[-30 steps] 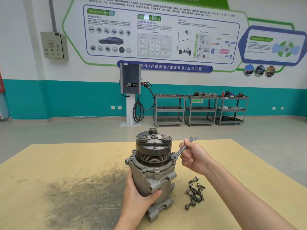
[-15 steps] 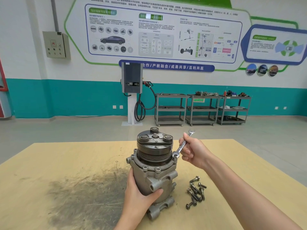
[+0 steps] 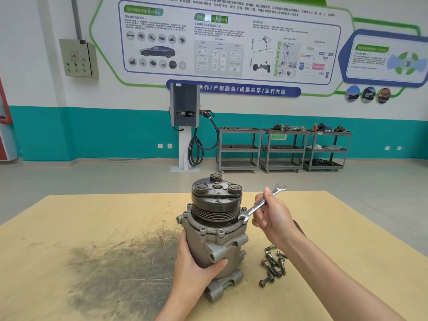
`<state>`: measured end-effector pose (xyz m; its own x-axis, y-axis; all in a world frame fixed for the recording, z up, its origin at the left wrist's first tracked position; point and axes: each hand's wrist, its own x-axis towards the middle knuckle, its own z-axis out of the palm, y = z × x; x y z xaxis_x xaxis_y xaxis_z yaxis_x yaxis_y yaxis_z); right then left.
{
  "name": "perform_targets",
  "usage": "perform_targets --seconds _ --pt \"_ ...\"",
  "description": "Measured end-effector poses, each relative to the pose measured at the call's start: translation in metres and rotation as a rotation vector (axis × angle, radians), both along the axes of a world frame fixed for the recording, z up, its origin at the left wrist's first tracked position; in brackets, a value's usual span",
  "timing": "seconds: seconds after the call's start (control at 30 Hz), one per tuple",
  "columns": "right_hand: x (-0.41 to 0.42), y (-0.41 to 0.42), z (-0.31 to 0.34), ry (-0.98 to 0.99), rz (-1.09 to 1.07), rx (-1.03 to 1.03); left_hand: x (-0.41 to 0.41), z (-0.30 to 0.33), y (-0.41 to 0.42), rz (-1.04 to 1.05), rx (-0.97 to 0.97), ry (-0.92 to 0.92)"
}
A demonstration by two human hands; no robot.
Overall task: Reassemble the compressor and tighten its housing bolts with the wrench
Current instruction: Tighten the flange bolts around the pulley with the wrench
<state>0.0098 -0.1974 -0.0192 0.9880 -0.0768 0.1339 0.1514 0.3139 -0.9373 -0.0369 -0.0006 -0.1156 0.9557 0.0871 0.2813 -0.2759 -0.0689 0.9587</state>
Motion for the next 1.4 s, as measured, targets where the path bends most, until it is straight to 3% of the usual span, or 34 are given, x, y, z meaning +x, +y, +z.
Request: perform_targets --seconds 0.17,0.8,0.93,1.07,1.23,1.4 --pt "0.008 -0.011 0.006 0.023 -0.078 -0.062 0.002 0.000 0.000 -0.018 -0.009 -0.005" --pt "0.012 -0.007 0.009 0.152 0.108 -0.032 0.003 -0.002 -0.001 0.006 0.003 0.006" --pt "-0.002 0.001 -0.012 -0.061 -0.182 0.001 0.002 0.001 -0.002 -0.012 -0.004 0.013" --pt "-0.029 0.009 -0.031 -0.359 -0.451 -0.101 0.000 0.004 -0.004 -0.011 -0.015 0.027" --pt "-0.050 0.013 -0.032 -0.619 -0.459 -0.382 0.001 0.002 -0.002 -0.004 -0.018 0.035" --pt "-0.053 0.013 -0.028 -0.670 -0.484 -0.512 0.000 0.004 -0.002 -0.019 -0.001 0.039"
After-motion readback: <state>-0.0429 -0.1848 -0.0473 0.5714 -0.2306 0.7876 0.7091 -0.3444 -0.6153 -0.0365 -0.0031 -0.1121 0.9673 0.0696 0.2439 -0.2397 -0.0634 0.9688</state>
